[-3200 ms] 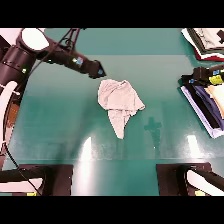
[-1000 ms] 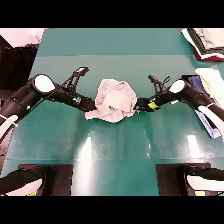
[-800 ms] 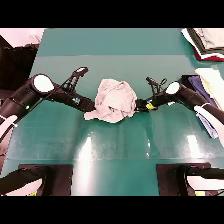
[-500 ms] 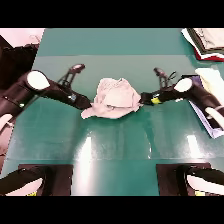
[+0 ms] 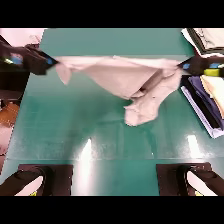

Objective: Fold the shirts.

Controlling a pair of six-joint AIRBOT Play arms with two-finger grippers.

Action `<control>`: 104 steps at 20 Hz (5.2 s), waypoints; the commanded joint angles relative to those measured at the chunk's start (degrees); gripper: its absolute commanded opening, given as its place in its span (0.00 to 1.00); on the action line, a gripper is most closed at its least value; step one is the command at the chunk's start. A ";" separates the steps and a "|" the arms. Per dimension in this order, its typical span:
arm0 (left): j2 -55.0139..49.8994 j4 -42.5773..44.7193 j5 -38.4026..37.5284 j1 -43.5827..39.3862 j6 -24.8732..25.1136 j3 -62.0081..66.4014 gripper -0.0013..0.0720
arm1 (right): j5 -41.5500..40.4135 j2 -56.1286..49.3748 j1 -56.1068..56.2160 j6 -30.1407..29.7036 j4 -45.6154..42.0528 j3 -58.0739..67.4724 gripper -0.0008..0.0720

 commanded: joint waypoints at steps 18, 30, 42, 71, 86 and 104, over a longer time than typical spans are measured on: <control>2.12 20.79 -6.64 0.63 -0.09 -18.45 0.05 | -6.14 5.75 9.99 1.92 -0.74 -13.40 0.02; 7.80 8.74 -11.43 0.61 -2.86 31.32 0.05 | 1.46 15.65 -9.51 0.81 -0.74 21.24 0.02; -7.10 9.70 -10.25 0.61 -2.32 1.88 0.05 | 25.94 -18.53 -4.46 4.63 -3.26 36.96 0.02; 1.75 2.47 -5.57 17.42 -6.99 -49.59 0.75 | 20.57 -25.18 0.22 -4.50 2.62 7.39 0.43; 3.21 -5.64 0.79 17.25 -3.54 -65.48 0.75 | 17.75 -21.68 0.17 -4.55 2.86 -0.52 0.43; 1.75 -1.25 0.76 17.25 -2.99 -41.75 0.05 | 16.17 -11.98 -22.53 -7.10 -1.29 -27.34 0.50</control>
